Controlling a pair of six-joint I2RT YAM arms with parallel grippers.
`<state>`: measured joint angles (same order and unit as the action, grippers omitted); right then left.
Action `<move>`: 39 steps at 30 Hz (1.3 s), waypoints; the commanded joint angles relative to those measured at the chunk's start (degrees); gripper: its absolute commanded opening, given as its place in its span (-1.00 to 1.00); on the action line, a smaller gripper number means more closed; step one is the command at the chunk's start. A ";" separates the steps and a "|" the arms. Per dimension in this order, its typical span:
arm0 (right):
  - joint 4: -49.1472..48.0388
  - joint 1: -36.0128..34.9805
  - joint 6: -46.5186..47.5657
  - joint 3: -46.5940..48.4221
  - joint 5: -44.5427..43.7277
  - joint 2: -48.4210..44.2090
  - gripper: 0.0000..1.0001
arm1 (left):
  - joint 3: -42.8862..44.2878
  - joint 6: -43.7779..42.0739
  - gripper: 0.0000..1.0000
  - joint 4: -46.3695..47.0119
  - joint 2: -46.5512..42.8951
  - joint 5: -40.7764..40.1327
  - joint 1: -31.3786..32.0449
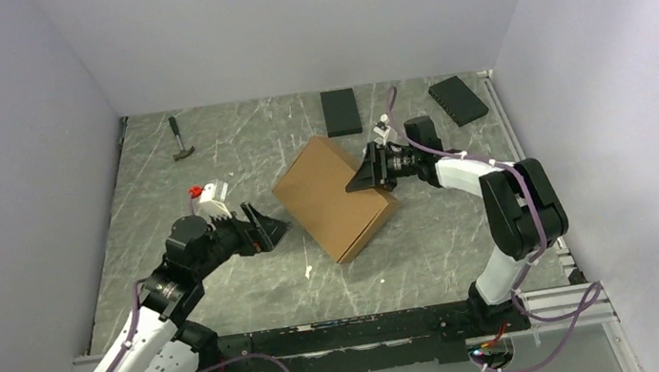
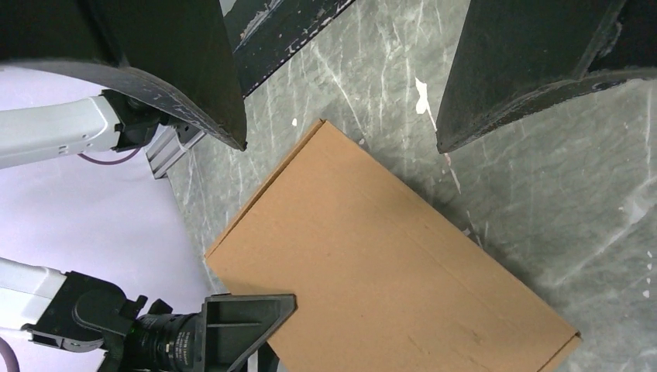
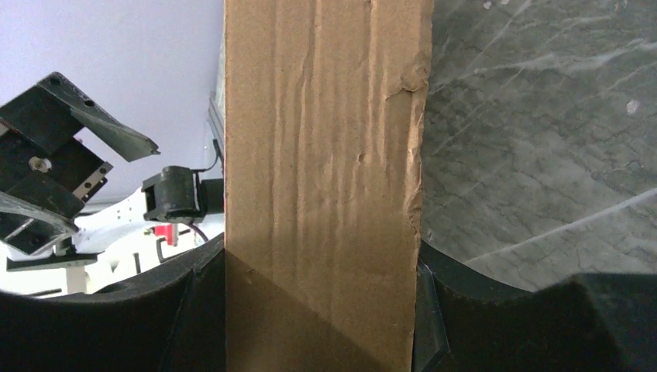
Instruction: Fold the paper box
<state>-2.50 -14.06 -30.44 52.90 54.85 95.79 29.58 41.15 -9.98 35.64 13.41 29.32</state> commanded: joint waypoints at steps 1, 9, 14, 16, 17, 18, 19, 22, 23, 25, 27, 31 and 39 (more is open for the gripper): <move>-14.21 0.50 -6.80 -1.16 4.10 0.47 0.29 | 0.58 -0.38 0.93 -0.16 1.66 -0.55 -0.19; -2.77 2.94 4.08 0.19 -3.31 2.68 0.93 | 0.59 0.18 0.93 0.84 2.41 -0.08 -0.23; 11.88 3.00 20.25 5.65 -19.12 3.11 0.99 | 1.58 -0.43 0.94 0.38 2.32 0.04 -0.22; 15.09 3.15 24.90 7.25 -23.51 2.44 0.99 | 2.54 -1.38 0.98 0.52 3.33 0.23 -0.23; 16.14 3.14 26.92 7.63 -25.63 1.39 0.99 | 3.48 -2.58 0.99 0.29 4.30 0.36 -0.23; 17.19 3.20 28.72 7.91 -27.10 0.10 0.99 | 5.09 -4.04 0.99 -0.76 5.63 0.35 -0.32; 18.40 3.19 30.89 8.37 -27.55 -1.46 0.99 | 7.03 -5.34 0.99 -2.24 7.36 0.17 -0.32; 23.94 3.19 41.17 9.55 -26.04 -6.87 0.99 | 12.84 -9.49 0.99 -6.01 13.85 1.69 -1.89; 26.58 3.27 46.05 10.19 -26.40 -8.72 0.99 | 14.85 -10.56 0.99 -6.33 16.01 3.40 -3.25; 28.56 4.18 53.02 9.37 -29.43 -14.37 0.99 | 16.65 -10.53 0.99 -5.59 20.07 9.13 -9.65; 26.46 6.73 54.99 6.47 -30.46 -21.40 1.00 | 17.12 -8.72 0.99 -3.29 23.26 16.87 -16.87; 20.73 13.52 49.99 1.34 -32.37 -35.62 1.00 | 17.90 -3.36 0.99 -0.57 25.77 27.46 -29.80; 22.46 19.16 31.27 2.90 -42.35 -50.24 0.99 | 30.91 -1.47 0.99 -24.46 22.09 15.00 -39.51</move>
<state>18.85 5.10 9.76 53.63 17.32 47.66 51.86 39.68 -21.74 62.19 36.27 -9.78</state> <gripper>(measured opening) 0.994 0.994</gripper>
